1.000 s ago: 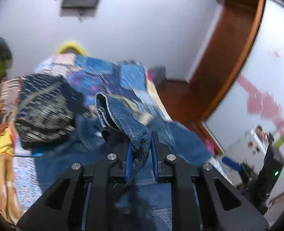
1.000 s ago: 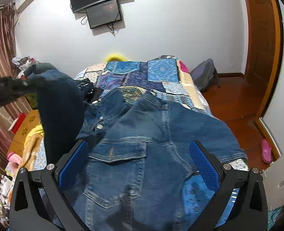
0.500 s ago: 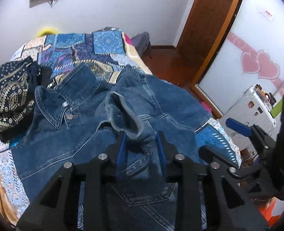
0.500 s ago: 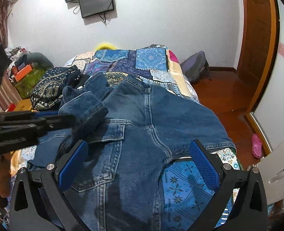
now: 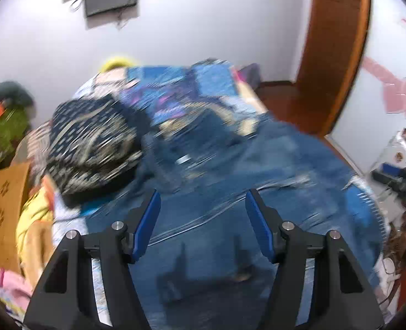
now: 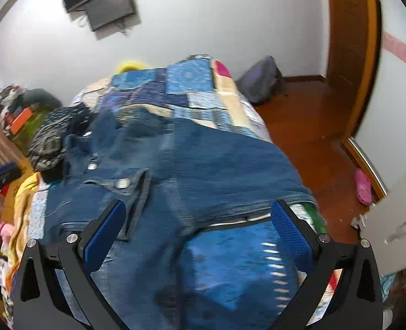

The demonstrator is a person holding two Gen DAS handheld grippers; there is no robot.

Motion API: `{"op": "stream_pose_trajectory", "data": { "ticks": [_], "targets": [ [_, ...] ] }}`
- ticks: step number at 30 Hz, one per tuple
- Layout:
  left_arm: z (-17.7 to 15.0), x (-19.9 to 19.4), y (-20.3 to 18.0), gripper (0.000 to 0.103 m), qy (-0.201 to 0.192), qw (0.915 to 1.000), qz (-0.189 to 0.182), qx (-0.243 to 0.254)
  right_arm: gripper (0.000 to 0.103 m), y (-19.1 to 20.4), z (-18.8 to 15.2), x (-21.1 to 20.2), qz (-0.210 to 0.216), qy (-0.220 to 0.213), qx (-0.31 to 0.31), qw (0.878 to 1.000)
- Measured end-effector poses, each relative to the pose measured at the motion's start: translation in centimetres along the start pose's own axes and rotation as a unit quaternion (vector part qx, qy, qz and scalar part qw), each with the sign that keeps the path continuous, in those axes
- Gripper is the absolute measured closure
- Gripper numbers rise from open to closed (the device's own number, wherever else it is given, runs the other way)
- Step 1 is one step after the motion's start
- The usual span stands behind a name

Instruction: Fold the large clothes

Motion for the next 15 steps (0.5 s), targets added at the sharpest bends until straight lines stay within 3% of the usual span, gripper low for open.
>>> {"op": "stream_pose_trajectory", "data": {
  "ticks": [4,8,12,15],
  "targets": [
    [-2.5,1.9,5.0,0.040,0.036,0.9983,0.026,-0.037,0.000,-2.9,-0.1,1.3,0.014,0.034,0.040,0.999],
    [-5.3,4.5,8.1,0.040,0.072,0.9943,0.037,-0.069,0.000,-5.6,-0.7,3.7,0.063,0.085,0.105,0.989],
    [-8.0,7.7,10.0,0.040,0.109,0.9863,0.022,-0.122,0.000,-8.0,-1.8,6.6,0.136,0.126,0.212,0.960],
    [-9.5,9.5,10.5,0.040,0.127,0.9792,0.006,-0.158,0.001,-9.0,-2.2,8.1,0.166,0.135,0.264,0.941]
  ]
}}
Point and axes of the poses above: each gripper's, at about its wrist camera, not at the fingertips, and x roughly the way its jaws point, y to its left, z to its top, the point moved 9 cm from there along x, roughly the way its jaws point, and after that the axes turned 6 degrees about y, right-handed, at the moved point
